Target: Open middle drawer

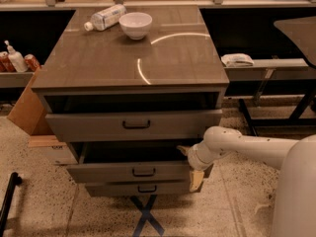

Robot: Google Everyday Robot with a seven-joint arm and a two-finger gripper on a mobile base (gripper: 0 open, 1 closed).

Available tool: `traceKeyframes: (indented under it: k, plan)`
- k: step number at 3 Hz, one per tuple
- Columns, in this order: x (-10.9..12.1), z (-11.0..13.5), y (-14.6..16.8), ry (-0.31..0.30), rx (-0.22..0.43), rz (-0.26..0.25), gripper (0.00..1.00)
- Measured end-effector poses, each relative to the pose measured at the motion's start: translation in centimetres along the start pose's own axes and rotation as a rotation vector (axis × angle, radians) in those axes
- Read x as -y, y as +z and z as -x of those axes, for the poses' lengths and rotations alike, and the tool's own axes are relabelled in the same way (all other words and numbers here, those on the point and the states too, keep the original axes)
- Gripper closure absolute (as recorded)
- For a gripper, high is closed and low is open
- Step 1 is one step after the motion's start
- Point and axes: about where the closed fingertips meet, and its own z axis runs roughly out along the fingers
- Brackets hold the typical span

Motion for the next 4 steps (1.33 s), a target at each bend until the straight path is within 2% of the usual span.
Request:
traceKeyframes:
  k: [1,2,3,4]
  plan:
    - [0.0,0.0,0.0,0.0,0.0,0.0,0.0]
    - [-0.6,0.6,0.5,-0.015,0.023,0.026,0.0]
    - [-1.7,1.9,1.4,-0.031,0.074,0.069,0.0]
    - [-3.1,2.5,2.6,-0.029,0.092,0.131,0.0]
